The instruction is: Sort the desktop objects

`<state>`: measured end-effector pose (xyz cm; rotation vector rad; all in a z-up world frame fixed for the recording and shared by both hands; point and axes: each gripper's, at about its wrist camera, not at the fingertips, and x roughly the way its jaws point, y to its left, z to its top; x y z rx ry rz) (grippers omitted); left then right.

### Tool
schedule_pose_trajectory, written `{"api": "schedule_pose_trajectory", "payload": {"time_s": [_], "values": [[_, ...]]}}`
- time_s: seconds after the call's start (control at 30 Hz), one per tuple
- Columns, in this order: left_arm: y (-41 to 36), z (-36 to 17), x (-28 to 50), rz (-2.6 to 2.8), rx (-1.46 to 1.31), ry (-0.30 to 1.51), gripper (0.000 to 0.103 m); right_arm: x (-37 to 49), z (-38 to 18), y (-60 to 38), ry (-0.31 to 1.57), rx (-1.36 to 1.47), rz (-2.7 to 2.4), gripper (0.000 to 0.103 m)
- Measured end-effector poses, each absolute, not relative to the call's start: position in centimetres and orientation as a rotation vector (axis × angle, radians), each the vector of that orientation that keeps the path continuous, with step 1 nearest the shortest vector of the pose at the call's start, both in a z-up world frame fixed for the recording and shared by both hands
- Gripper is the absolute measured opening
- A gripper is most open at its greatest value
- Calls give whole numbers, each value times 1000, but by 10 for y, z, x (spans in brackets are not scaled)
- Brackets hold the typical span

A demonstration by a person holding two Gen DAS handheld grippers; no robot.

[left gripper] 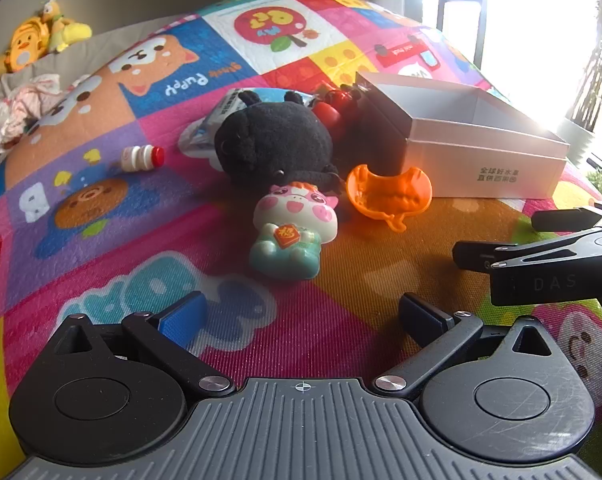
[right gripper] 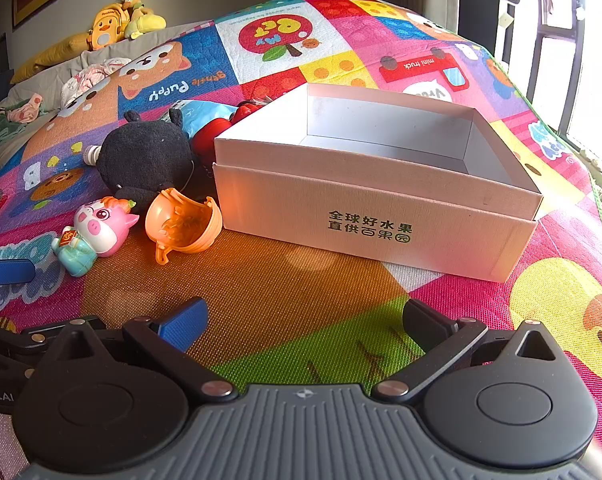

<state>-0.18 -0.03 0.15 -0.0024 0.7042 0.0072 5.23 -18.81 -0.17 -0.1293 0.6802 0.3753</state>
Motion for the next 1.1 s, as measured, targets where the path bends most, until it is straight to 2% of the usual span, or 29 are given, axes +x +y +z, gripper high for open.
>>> {"api": "schedule_pose_trajectory", "payload": {"time_s": [1.1], "values": [[6, 5, 4, -44, 18, 756, 103, 43, 3, -184, 743, -130, 312, 103]]}}
